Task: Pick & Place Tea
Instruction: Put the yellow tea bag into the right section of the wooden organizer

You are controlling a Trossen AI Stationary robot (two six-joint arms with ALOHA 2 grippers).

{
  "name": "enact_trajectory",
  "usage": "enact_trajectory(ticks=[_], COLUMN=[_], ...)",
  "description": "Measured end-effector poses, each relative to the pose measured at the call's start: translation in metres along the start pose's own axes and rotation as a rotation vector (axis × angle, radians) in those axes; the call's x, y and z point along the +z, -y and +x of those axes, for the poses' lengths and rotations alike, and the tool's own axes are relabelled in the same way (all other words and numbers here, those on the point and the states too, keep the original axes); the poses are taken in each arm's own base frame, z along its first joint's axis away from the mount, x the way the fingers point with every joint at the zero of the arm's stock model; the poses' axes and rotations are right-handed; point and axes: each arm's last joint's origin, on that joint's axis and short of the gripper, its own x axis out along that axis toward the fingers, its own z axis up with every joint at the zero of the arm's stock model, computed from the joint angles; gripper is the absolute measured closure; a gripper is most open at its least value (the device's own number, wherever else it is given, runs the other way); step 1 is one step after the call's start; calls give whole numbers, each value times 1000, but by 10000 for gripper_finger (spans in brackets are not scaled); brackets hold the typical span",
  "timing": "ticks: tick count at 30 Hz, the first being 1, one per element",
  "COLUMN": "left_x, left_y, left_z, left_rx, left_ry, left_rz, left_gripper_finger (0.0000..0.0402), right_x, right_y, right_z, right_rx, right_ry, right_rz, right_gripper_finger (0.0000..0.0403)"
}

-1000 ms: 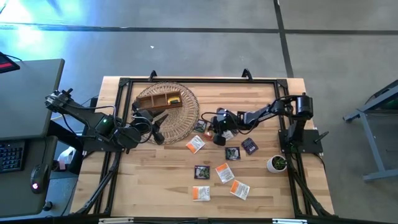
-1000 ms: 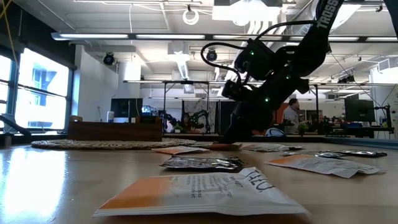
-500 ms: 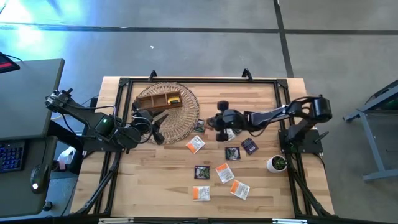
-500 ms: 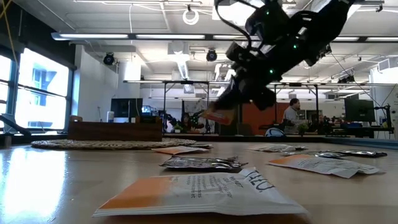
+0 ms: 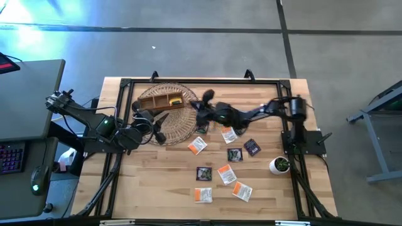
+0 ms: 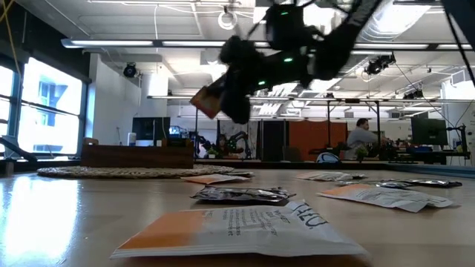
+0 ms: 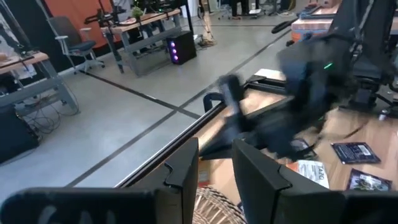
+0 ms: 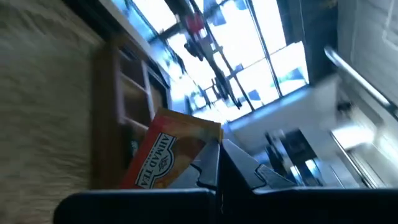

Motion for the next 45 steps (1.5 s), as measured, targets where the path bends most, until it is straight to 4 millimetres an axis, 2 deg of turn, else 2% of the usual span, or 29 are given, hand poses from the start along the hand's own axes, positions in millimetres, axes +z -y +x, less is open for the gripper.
enact_trajectory(ticks=[4,8,14,18,22,38,45], left_x=[0,-1,-2,-2,-3,-3,-3], left_y=[0,0,0,0,0,0,0], left_z=[0,0,0,0,0,0,0], left_rx=[-4,-6,-16,-18,-22,-22,-26], left_ry=[-3,-5,-17,-19,-20,-20,-22], left_rz=[21,29,46,46,46,45,45], left_gripper_finger=[305,305,305,305,305,305,305], right_x=[6,11,1,-13,-20,-17,-20], right_y=[3,8,-6,-20,-21,-25,-28], right_z=[43,73,106,122,127,125,124], right_rx=[-48,-14,8,42,65,121,134], right_ry=[-166,-170,-153,-139,-189,-166,-206], right_rz=[-31,-24,-124,-168,-184,-168,-169], right_gripper_finger=[399,401,401,398,392,341,338])
